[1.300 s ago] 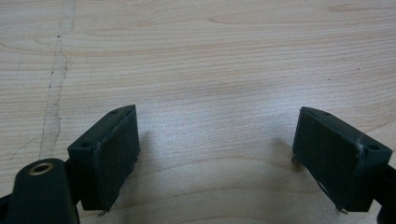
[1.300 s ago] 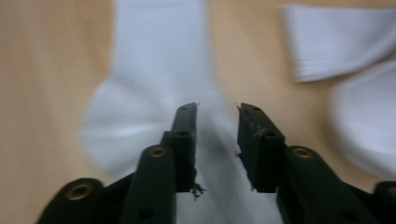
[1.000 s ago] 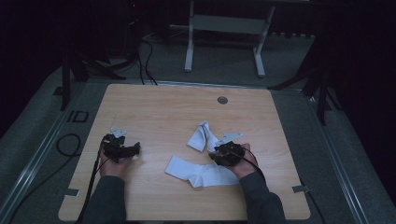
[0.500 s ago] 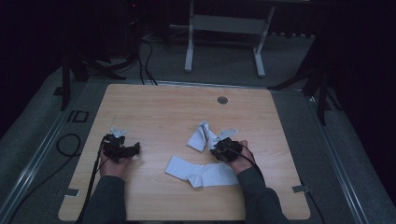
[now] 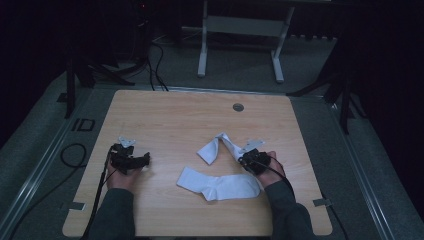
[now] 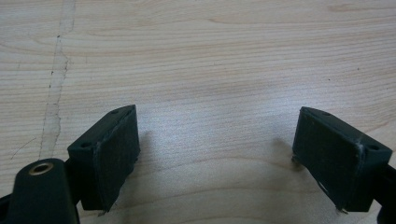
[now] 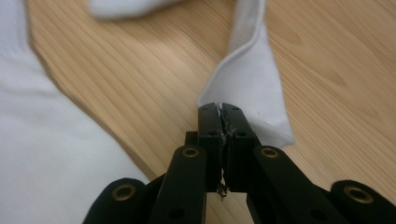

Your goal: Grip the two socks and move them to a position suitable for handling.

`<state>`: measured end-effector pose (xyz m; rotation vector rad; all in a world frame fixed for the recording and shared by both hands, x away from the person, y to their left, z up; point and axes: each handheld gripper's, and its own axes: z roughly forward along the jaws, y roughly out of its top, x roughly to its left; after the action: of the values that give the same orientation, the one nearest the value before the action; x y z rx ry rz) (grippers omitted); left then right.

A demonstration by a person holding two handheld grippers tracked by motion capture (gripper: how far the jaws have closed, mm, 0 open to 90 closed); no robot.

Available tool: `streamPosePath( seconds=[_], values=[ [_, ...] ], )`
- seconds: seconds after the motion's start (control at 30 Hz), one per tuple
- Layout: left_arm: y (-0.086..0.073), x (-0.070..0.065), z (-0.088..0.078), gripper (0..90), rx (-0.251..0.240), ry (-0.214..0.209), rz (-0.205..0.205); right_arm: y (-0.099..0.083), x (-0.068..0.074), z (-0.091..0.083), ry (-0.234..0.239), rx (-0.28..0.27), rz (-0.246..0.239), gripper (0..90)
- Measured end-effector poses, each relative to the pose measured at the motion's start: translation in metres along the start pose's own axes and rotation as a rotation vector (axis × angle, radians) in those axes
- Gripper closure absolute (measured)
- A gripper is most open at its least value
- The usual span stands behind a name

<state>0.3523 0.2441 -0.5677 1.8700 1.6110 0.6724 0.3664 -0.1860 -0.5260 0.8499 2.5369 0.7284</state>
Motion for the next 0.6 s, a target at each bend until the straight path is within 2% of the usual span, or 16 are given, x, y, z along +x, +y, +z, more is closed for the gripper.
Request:
streamPosePath(
  seconds=[0.03,0.1,0.13,0.17,0.27,0.3,0.33,0.37,0.4,0.43,0.47,0.5,0.53,0.6],
  values=[
    [0.0,0.0,0.0,14.9,0.0,0.0,0.0,-0.009,-0.009,-0.004,-0.018,0.007,0.012,87.1],
    [0.0,0.0,0.0,14.9,-0.003,0.0,-0.003,-0.012,-0.013,-0.006,-0.023,0.011,0.015,87.0],
    [0.0,0.0,0.0,14.9,-0.003,0.0,-0.003,-0.022,-0.023,-0.009,-0.041,0.021,0.035,86.8],
    [0.0,0.0,0.0,14.9,-0.003,0.0,-0.003,-0.022,-0.023,-0.009,-0.041,0.021,0.035,86.8],
    [0.0,0.0,0.0,14.9,-0.003,0.0,-0.003,-0.032,-0.038,-0.013,-0.066,0.042,0.046,85.0],
    [0.0,0.0,0.0,14.9,-0.003,-0.001,-0.003,-0.036,-0.047,-0.015,-0.076,0.065,0.055,75.0],
    [0.0,0.0,0.0,14.9,-0.003,-0.001,-0.003,-0.037,-0.05,-0.017,-0.058,0.065,0.061,70.1],
    [0.0,0.0,0.0,14.9,-0.003,-0.001,-0.003,-0.037,-0.05,-0.017,-0.058,0.065,0.061,70.1],
    [0.0,0.0,0.0,14.9,-0.003,-0.001,-0.003,-0.034,-0.054,-0.024,-0.03,0.027,0.073,65.8],
    [0.0,0.0,0.0,14.9,-0.004,-0.001,-0.003,-0.034,-0.054,-0.024,-0.03,0.027,0.073,65.8],
    [0.0,0.0,0.0,14.9,-0.003,-0.001,-0.003,-0.028,-0.053,-0.03,-0.011,-0.01,0.079,63.5],
    [0.0,0.0,0.0,14.9,-0.003,-0.001,-0.003,-0.028,-0.053,-0.03,-0.011,-0.01,0.079,63.5],
    [0.0,0.0,0.0,14.9,-0.003,-0.001,-0.003,-0.02,-0.051,-0.032,0.0,-0.035,0.074,63.4],
    [0.0,0.0,0.0,14.9,-0.002,-0.001,-0.003,-0.016,-0.051,-0.032,0.003,-0.04,0.07,63.4]
  ],
)
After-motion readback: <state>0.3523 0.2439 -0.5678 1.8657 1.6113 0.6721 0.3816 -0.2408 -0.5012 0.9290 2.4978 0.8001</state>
